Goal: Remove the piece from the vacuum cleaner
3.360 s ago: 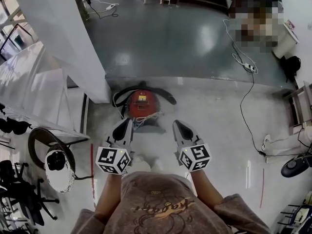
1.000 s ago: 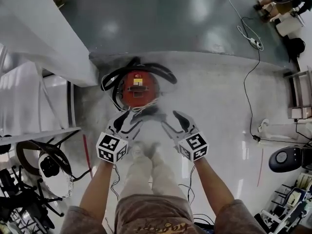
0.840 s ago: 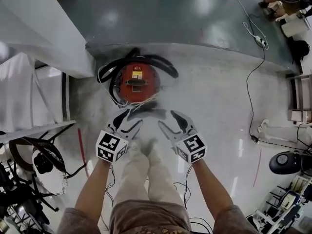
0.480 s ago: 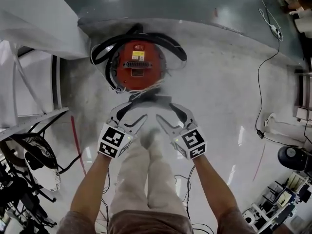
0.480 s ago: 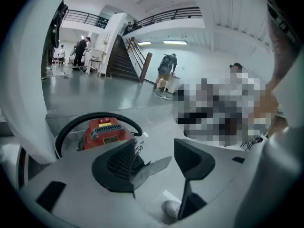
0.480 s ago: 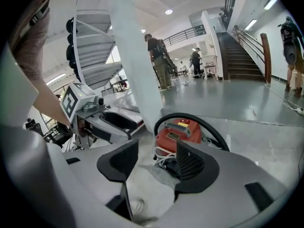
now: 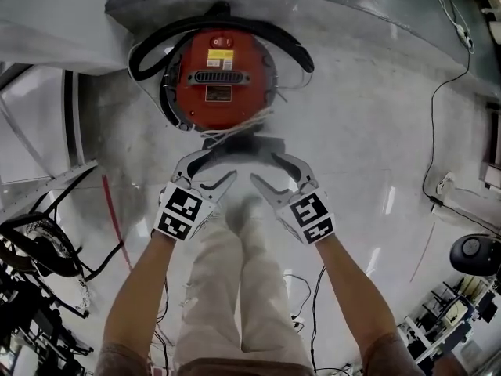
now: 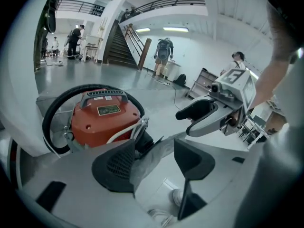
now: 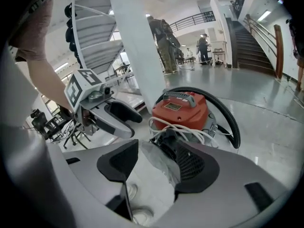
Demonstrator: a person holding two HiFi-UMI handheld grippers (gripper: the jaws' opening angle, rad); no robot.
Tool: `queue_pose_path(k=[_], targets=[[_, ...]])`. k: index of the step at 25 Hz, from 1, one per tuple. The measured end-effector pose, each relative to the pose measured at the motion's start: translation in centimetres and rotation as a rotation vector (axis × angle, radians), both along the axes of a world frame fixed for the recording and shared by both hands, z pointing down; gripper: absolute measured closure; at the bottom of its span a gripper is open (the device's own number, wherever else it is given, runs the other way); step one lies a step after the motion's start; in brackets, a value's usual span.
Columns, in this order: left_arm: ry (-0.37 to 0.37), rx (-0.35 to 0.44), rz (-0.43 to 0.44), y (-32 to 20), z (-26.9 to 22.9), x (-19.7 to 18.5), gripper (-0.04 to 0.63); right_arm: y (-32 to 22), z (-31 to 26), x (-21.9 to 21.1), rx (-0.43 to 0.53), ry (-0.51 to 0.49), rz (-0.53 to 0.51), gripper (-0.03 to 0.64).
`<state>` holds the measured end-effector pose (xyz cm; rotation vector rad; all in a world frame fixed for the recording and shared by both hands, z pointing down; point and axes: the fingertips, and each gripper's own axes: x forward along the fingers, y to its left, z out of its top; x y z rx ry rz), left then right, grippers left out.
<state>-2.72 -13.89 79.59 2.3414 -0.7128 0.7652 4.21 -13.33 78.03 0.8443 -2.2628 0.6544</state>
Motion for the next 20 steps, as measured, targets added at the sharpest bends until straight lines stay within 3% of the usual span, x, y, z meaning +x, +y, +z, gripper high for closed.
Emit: queue_pose_path(k=[10, 20], targets=[[-0.105, -0.010, 0.173, 0.3, 5.6, 1.9, 0.344, -0.3, 6.2, 0.1, -0.051, 0.146, -0.208, 0.393], [-0.145, -0.060, 0.234, 0.8, 8.8, 2.7, 0.345, 0.2, 10.1, -0.2, -0.132, 0.197, -0.347, 0.394]])
